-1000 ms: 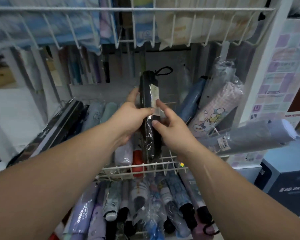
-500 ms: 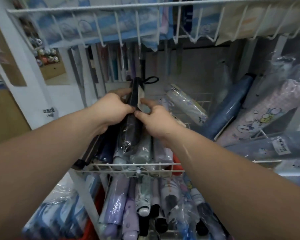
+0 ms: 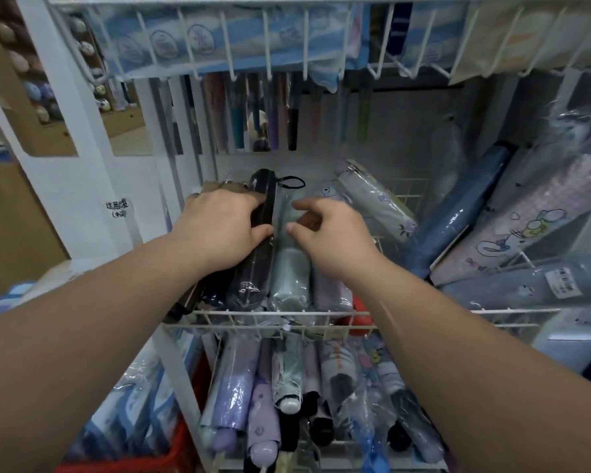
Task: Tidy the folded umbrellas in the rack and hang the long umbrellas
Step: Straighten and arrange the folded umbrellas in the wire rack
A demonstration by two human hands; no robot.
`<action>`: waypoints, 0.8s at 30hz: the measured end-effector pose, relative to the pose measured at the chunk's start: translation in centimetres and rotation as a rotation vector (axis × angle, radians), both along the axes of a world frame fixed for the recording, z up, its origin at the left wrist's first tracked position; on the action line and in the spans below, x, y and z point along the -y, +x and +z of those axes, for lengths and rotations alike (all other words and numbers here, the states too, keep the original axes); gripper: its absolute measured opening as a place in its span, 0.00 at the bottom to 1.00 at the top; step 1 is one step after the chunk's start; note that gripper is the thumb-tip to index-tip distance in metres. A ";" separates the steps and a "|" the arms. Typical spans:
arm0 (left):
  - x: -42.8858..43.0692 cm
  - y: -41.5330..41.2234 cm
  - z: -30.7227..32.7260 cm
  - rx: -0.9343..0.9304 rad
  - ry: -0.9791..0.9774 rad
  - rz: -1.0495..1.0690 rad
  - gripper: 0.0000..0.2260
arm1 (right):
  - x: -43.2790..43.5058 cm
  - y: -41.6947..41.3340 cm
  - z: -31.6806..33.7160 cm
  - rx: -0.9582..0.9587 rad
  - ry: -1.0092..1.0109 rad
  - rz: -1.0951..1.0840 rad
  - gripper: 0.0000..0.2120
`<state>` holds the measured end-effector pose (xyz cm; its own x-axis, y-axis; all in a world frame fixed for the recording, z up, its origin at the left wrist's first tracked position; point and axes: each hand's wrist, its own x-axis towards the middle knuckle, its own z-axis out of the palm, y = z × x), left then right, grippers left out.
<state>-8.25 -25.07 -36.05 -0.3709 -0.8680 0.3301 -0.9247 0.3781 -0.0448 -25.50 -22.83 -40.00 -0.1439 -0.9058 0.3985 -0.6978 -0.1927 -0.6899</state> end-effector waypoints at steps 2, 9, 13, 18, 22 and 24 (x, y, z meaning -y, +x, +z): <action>-0.3 -0.6 0.1 -0.021 0.000 -0.035 0.27 | -1.9 -1.4 -0.4 0.090 -0.060 -0.048 0.16; -4.4 -8.8 -0.1 -0.269 0.064 -0.343 0.29 | -12.1 -8.6 -2.9 0.399 -0.256 -0.354 0.04; -7.0 -15.3 -1.7 -0.425 0.202 -0.625 0.27 | -15.8 -11.4 -4.9 0.586 -0.339 -0.599 0.15; -7.6 -20.7 -4.3 -0.523 0.393 -0.743 0.26 | -16.5 -14.6 -6.9 0.862 -0.460 -0.817 0.09; -7.6 -23.2 -6.3 -0.547 0.475 -0.766 0.28 | -16.0 -15.6 -7.2 0.830 -0.493 -0.696 0.16; -7.5 -24.2 -7.0 -0.576 0.479 -0.785 0.29 | -15.8 -15.8 -7.3 0.800 -0.498 -0.651 0.19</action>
